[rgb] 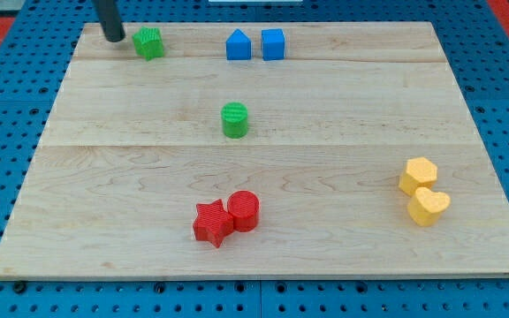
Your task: Push the green star to the top left side of the green circle
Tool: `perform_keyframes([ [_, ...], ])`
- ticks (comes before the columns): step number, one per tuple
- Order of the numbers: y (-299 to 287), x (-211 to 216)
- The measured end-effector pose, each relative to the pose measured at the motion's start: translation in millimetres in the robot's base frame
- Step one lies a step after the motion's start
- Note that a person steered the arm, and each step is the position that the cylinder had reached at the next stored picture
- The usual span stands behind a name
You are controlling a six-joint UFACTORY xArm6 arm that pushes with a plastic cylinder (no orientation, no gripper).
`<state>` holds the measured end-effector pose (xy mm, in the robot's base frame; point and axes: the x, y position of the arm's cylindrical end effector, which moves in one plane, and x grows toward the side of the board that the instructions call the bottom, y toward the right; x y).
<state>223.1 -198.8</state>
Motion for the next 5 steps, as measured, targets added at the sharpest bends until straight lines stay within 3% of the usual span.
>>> perform_keyframes([
  [2, 82, 143],
  [4, 25, 67],
  [5, 40, 30],
])
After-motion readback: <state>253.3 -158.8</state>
